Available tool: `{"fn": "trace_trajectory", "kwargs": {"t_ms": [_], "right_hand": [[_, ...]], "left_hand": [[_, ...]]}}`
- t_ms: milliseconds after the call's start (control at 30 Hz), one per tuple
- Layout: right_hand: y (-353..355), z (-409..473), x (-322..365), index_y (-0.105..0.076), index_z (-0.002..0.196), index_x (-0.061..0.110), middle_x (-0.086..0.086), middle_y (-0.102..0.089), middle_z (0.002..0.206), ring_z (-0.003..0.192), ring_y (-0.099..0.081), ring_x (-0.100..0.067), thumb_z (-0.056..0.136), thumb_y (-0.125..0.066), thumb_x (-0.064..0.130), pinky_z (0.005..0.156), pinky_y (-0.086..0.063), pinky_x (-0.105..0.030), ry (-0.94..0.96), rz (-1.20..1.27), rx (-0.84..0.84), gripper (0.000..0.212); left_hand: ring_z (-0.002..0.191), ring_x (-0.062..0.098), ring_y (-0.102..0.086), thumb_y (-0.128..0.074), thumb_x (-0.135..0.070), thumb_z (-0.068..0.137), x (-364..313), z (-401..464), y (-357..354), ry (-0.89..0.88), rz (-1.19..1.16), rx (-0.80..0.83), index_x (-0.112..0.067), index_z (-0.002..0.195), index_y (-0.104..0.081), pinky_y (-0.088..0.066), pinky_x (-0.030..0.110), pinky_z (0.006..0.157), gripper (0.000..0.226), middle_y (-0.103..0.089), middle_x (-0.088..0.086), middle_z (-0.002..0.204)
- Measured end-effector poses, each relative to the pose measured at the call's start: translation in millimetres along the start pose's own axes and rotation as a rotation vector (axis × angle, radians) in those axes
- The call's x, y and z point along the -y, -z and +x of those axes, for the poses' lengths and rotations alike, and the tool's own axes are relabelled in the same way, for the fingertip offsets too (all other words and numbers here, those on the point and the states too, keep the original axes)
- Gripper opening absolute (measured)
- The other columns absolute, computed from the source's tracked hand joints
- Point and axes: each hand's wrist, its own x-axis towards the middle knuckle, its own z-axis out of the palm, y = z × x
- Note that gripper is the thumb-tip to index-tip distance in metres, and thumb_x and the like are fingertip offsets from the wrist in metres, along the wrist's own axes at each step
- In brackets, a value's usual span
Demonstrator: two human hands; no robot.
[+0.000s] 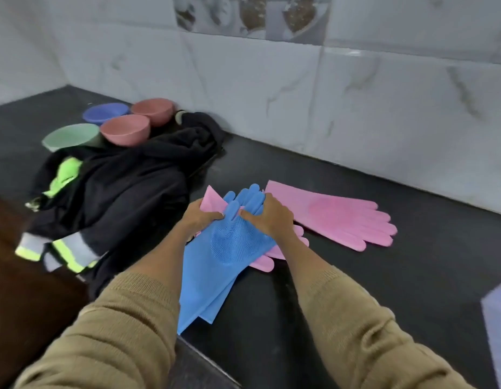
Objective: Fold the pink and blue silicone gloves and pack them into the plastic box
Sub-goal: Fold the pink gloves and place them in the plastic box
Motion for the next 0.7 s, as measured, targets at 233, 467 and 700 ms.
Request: {"fn": "trace_trajectory", "kwargs": {"t_ms": [233, 467, 700], "right_hand": [[-38, 3, 51, -0.040, 0.132, 0.013, -0.002, -0.053, 0.128, 0.110, -0.056, -0.025, 0.076, -0.055, 0.069, 0.088, -0.044, -0.038, 0.051, -0.042, 0.036, 0.080], [-47, 0, 60, -0.038, 0.135, 0.010, -0.007, -0.052, 0.129, 0.108, -0.052, -0.026, 0.083, -0.045, 0.067, 0.090, -0.040, -0.040, 0.083, -0.145, 0.014, 0.077], [-20, -20, 23, -0.056, 0.123, 0.022, -0.002, -0.058, 0.120, 0.102, -0.052, -0.024, 0.094, -0.036, 0.052, 0.087, -0.037, -0.038, 0.137, -0.138, -0.156, 0.046]], "left_hand": [[0.097, 0.023, -0.055, -0.079, -0.019, 0.072, 25, -2, 52, -0.059, 0.167, -0.205, -0.013, 0.127, -0.051, -0.049, 0.036, 0.078, 0.062, -0.058, 0.004, 0.115], [0.091, 0.025, -0.059, -0.071, -0.034, 0.077, 17, -8, 49, 0.024, 0.515, -0.355, -0.026, 0.117, -0.052, -0.047, 0.036, 0.075, 0.045, -0.062, -0.001, 0.107], [0.125, 0.035, -0.041, -0.056, -0.022, 0.089, -28, -4, -5, 0.126, 0.879, -0.521, -0.004, 0.133, -0.040, -0.030, 0.044, 0.104, 0.050, -0.046, 0.016, 0.136]]}}
